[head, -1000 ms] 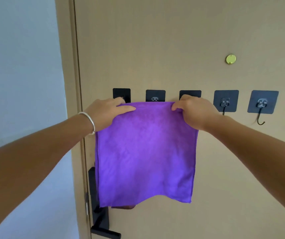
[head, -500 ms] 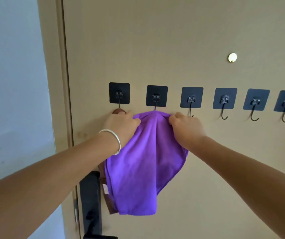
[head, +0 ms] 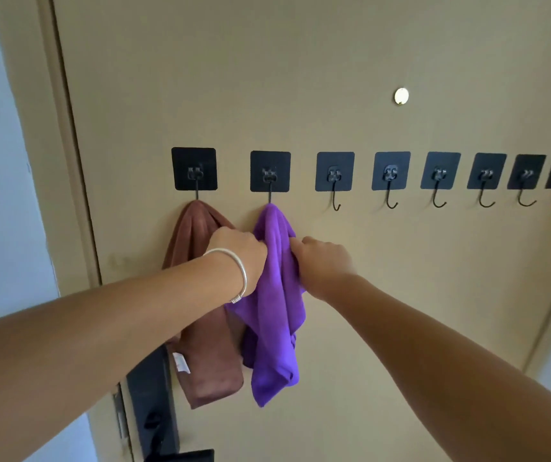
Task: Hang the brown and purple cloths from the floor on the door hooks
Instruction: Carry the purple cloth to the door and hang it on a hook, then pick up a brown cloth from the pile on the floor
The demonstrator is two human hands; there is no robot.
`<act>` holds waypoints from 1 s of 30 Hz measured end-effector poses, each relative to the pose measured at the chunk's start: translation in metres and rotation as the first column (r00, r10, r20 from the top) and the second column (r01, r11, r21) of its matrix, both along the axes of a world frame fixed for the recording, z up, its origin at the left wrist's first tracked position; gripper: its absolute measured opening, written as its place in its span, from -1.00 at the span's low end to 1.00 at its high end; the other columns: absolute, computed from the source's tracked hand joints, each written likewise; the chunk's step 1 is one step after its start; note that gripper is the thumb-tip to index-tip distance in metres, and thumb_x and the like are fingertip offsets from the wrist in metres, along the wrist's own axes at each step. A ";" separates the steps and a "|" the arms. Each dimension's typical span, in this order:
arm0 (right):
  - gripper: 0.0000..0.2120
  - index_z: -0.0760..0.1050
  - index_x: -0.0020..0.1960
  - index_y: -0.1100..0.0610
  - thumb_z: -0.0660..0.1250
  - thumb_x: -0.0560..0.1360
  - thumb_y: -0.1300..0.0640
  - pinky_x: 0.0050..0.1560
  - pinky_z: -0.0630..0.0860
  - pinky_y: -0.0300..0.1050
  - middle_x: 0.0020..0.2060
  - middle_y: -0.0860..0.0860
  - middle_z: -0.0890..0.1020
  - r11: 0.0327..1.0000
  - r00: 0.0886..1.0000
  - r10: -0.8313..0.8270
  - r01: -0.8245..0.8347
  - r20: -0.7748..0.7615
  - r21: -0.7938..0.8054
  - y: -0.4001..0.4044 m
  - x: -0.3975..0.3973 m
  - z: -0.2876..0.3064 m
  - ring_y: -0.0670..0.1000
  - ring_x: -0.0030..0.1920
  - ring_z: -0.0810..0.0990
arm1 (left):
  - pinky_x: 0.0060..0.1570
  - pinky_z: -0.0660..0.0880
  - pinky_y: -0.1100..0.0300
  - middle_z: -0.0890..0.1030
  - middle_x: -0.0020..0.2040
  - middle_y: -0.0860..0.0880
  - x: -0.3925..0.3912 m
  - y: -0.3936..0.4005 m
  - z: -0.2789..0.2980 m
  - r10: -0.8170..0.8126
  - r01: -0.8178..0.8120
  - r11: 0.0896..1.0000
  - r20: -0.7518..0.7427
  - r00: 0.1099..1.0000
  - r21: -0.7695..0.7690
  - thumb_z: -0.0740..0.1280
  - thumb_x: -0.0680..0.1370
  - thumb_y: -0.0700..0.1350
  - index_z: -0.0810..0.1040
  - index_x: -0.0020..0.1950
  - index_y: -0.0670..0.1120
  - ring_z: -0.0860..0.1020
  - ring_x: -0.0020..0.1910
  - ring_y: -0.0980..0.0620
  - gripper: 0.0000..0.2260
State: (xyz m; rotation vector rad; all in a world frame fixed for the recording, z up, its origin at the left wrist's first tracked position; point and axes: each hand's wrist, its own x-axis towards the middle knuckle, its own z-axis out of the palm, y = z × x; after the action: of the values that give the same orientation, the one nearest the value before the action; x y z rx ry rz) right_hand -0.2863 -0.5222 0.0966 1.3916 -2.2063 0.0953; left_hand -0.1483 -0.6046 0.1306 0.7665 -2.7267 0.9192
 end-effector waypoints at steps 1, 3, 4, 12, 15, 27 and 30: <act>-0.71 0.34 0.23 0.03 0.22 0.52 0.12 -0.30 0.30 -0.08 -0.04 0.03 0.51 1.000 1.000 0.007 -0.007 0.003 0.001 0.006 -0.002 -0.002 0.17 -0.14 0.57 | -0.14 0.31 0.12 0.59 0.08 0.03 -0.003 0.006 0.007 0.015 -0.011 0.997 0.055 0.998 -0.079 0.19 0.56 -0.12 0.52 0.17 0.00 0.56 0.08 -0.04 -0.78; -0.67 0.32 0.27 -0.04 0.19 0.52 0.12 -0.30 0.28 -0.08 -0.03 0.02 0.51 1.000 1.000 0.010 -0.010 0.012 -0.003 0.021 -0.008 -0.011 0.17 -0.14 0.57 | -0.16 0.33 0.14 0.56 -0.09 0.05 -0.011 0.024 0.018 0.016 0.006 0.977 0.097 0.995 -0.215 0.14 0.57 -0.18 0.50 -0.09 -0.02 0.56 0.00 -0.02 -0.83; -0.65 0.33 0.28 -0.06 0.16 0.52 0.13 -0.30 0.28 -0.09 -0.02 0.01 0.51 1.000 1.000 0.001 -0.001 0.020 -0.007 0.031 -0.011 -0.016 0.17 -0.13 0.57 | -0.17 0.35 0.15 0.49 -0.20 0.05 -0.016 0.036 0.021 -0.023 0.045 0.968 0.092 0.995 -0.246 0.12 0.56 -0.21 0.42 -0.22 -0.04 0.54 -0.10 -0.03 -0.81; -0.60 0.34 0.35 -0.11 0.11 0.54 0.13 -0.14 0.43 -0.06 0.17 -0.04 0.55 0.937 0.933 -0.348 0.342 0.095 0.076 0.189 -0.045 -0.047 0.14 0.06 0.59 | -0.20 0.22 0.11 0.58 0.08 -0.04 -0.064 0.109 -0.007 -0.448 0.447 0.885 0.022 0.894 -0.127 0.18 0.58 -0.01 0.47 0.15 -0.03 0.59 0.04 -0.10 -0.80; -0.58 0.32 0.38 -0.11 0.10 0.55 0.13 -0.13 0.41 -0.07 0.21 -0.01 0.54 0.857 0.855 -0.512 0.501 0.086 0.122 0.276 -0.050 -0.051 0.14 0.11 0.57 | -0.17 0.25 0.09 0.55 0.11 -0.08 -0.086 0.146 -0.021 -0.519 0.521 0.850 0.044 0.854 -0.085 0.19 0.57 0.03 0.42 0.21 -0.04 0.58 0.08 -0.13 -0.74; -0.58 0.38 0.34 -0.15 0.13 0.50 0.09 -0.13 0.36 -0.07 0.22 0.04 0.54 0.472 0.450 -0.881 0.855 0.144 0.213 0.597 0.052 -0.056 0.19 0.14 0.54 | 0.18 0.39 -0.01 0.44 0.37 -0.06 -0.119 0.439 -0.081 -0.818 0.741 0.550 0.068 0.571 0.385 0.18 0.54 0.20 0.28 0.45 0.05 0.44 0.32 -0.12 -0.49; -0.62 0.40 0.34 -0.11 0.15 0.53 0.07 -0.12 0.34 -0.09 0.20 0.06 0.55 0.409 0.373 -0.910 0.877 0.178 0.252 0.660 0.094 -0.069 0.18 0.14 0.54 | 0.21 0.37 -0.03 0.38 0.44 -0.02 -0.110 0.521 -0.094 -0.878 0.792 0.468 0.108 0.466 0.391 0.14 0.54 0.25 0.20 0.50 0.12 0.39 0.37 -0.11 -0.45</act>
State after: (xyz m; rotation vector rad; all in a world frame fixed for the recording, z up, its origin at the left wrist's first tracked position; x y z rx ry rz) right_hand -0.1927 0.1375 0.0272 -0.0167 -2.9540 -0.2531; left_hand -0.2587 -0.0840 0.0363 -0.8208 -2.9070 0.3827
